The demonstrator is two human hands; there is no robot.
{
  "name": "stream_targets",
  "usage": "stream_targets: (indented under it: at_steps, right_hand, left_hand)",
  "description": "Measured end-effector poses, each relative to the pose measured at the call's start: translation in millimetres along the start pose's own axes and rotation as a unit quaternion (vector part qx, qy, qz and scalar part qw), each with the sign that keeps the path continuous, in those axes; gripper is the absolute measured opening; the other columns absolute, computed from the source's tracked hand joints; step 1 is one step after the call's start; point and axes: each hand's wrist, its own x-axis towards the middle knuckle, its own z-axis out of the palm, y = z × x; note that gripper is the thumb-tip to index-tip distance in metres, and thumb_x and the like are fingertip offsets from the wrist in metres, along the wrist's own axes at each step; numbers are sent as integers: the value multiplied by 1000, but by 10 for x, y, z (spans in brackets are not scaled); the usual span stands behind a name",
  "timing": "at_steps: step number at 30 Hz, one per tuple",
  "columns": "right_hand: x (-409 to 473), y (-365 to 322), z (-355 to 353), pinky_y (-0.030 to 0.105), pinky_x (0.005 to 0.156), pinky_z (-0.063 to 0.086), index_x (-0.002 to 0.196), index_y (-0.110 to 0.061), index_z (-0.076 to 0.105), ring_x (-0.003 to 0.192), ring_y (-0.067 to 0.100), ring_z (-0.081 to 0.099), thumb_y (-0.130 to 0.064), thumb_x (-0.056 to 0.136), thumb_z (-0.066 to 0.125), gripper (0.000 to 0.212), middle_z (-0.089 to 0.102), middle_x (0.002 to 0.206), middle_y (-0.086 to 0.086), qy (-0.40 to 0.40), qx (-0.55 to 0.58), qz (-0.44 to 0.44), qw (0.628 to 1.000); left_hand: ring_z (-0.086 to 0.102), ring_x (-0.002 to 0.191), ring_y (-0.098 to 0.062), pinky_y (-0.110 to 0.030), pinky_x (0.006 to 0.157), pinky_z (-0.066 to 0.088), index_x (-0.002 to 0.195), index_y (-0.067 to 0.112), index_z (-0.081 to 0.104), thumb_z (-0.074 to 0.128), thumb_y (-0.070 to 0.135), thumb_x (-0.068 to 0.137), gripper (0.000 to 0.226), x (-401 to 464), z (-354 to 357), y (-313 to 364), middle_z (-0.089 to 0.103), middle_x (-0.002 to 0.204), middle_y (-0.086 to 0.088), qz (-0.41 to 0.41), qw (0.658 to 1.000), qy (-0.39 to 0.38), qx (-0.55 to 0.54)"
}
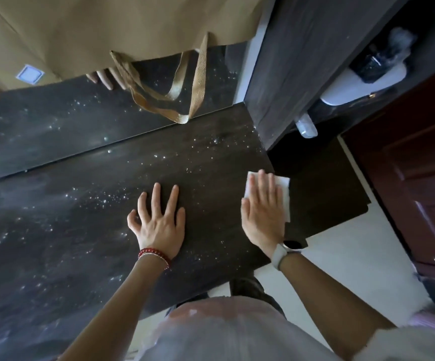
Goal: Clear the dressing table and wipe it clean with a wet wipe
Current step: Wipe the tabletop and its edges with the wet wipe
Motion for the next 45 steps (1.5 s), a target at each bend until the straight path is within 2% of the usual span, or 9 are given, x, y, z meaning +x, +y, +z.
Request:
stream_targets:
  at_steps: [6,13,18,25,29,32,37,42,45]
  right_hand:
    - [-727,-285,16,41,114,13,145,-17,21,140,24,21,-32,95,25,53,25,152,7,-64,-9,-201,977]
    - [-724,-187,11,52,107,31,138,-7,36,132,38,36,-34,93,21,54,38,143,20,33,10,188,982]
    - [-1078,-494,64,41,113,16,142,-14,28,135,28,34,-34,96,20,51,37,146,12,-37,-35,-79,996]
    - [-687,61,-26,52,107,27,138,1,33,133,43,31,-33,92,18,59,34,143,27,38,36,221,974]
    - [-1118,-691,128,49,107,31,142,-9,25,135,32,30,-29,93,25,53,33,146,16,0,-8,-43,999]
    - [-1314,-624,94,43,110,21,141,-14,28,134,25,32,-29,95,21,48,39,145,9,-51,-52,-254,964]
    - [-802,-386,29,48,108,30,139,-10,33,132,35,36,-34,95,19,52,37,145,17,27,-10,72,997]
    - [-1220,-1261,151,38,114,11,143,-20,26,139,20,22,-33,92,34,54,30,150,3,-65,29,-336,939]
    - [-870,-745,162,42,112,20,142,-18,30,136,23,29,-33,90,34,54,37,147,7,-19,5,-228,974]
  left_hand:
    - [19,134,-33,-56,103,15,138,39,29,14,54,83,59,24,-28,-160,25,150,-4,62,998,1,5]
    - [12,140,-32,-56,109,5,140,36,26,13,53,82,61,7,45,-180,20,152,-6,74,997,21,-1]
    - [2,142,-27,-53,111,-4,141,37,20,22,51,89,54,26,36,-211,12,155,-3,84,996,10,-8]
    - [-2,142,-25,-52,111,-6,142,37,17,32,46,93,52,11,23,-208,8,155,-2,88,996,11,-15]
    - [0,142,-26,-52,111,-3,141,38,19,33,46,92,52,7,-11,-213,10,155,-1,89,996,16,-21]
    - [2,141,-25,-52,111,1,141,40,19,31,49,92,51,32,-51,-261,11,154,0,103,995,3,-9]
    - [14,139,-24,-49,107,11,139,34,31,36,32,95,44,108,-112,-428,23,151,0,148,988,13,-31]
    - [31,132,-31,-48,104,23,135,19,42,47,10,89,47,211,-274,-584,37,145,-9,141,980,70,-123]
    - [24,135,-33,-53,106,19,136,20,40,47,20,91,45,297,-369,-699,34,146,-10,130,984,76,-98]
